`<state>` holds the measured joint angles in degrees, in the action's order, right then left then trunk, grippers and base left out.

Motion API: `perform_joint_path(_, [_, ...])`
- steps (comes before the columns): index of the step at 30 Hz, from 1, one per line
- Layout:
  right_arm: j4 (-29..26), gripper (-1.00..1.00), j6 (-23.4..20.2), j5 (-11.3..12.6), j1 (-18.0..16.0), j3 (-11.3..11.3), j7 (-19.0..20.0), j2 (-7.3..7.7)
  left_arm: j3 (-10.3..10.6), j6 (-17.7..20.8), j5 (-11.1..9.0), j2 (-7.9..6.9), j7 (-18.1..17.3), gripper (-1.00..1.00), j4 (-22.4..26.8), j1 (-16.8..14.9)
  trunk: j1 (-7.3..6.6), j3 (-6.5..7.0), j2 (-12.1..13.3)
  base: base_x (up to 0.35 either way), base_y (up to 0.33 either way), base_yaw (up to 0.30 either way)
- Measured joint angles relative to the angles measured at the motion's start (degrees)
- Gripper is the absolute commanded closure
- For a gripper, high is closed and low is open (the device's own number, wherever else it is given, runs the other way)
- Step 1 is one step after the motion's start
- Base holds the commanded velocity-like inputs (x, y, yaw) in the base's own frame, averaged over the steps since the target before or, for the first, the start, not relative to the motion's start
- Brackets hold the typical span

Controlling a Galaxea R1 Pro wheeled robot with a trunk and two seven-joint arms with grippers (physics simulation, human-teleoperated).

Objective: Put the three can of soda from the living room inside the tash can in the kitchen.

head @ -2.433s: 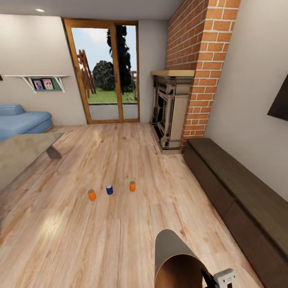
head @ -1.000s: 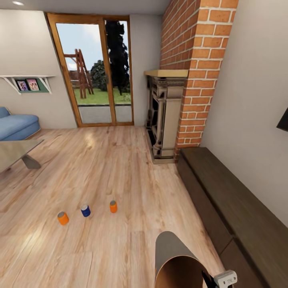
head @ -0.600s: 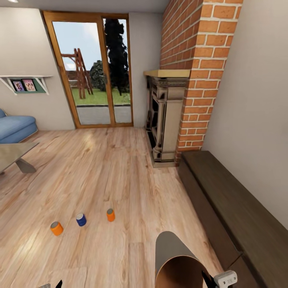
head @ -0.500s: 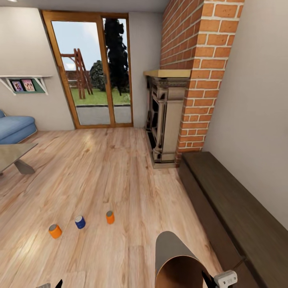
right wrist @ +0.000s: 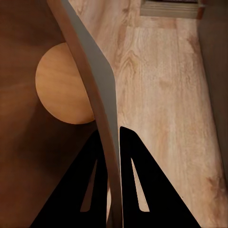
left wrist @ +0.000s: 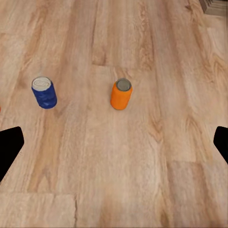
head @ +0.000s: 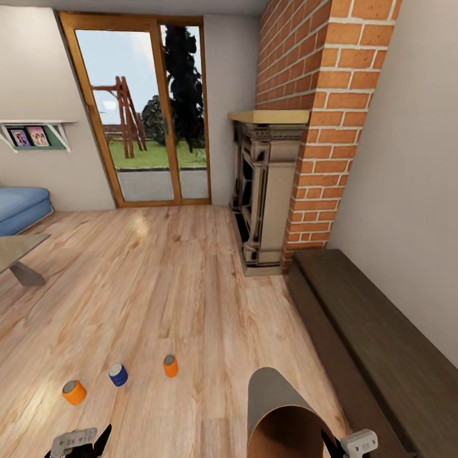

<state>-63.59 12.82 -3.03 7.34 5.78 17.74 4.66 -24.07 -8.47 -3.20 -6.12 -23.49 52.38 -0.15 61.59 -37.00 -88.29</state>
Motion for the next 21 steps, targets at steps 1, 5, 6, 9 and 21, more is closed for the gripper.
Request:
perform_joint_path(1, [0.06, 1.0, 0.02, 0.08, -0.06, 0.04, -0.01, 0.02, -0.01, 0.54, 0.52, 0.03, 0.01, -1.0, 0.09, -0.89, 0.0, 0.0, 0.0, 0.321, 0.0, 0.0])
perform_joint_path(5, [0.07, 1.0, 0.04, 0.38, -0.14, 0.14, -0.05, 0.05, 0.02, 1.57, 1.01, 0.12, -0.04, -1.0, 0.28, -2.48, 0.0, 0.0, 0.0, 0.321, 0.0, 0.0])
perform_joint_path(6, [0.06, 1.0, 0.04, 0.42, -0.19, 0.15, -0.06, 0.06, 0.04, 1.71, 1.09, 0.3, -0.05, -1.0, 0.43, -2.73, 0.0, 0.0, 0.0, 0.321, 0.0, 0.0])
perform_joint_path(9, [0.07, 1.0, 0.04, 0.51, -0.26, 0.21, -0.04, 0.08, 0.12, 1.85, 1.26, 1.0, -0.11, -1.0, 0.9, -3.17, 0.0, 0.0, 0.0, 0.32, -0.003, 0.0])
perform_joint_path(21, [0.98, 1.0, 0.04, 0.25, -0.3, 0.31, -0.01, 0.08, 4.07, 1.8, 1.63, 1.45, -0.17, -1.0, 0.15, -3.44, 0.0, 0.0, 0.0, 0.261, -0.157, 0.0])
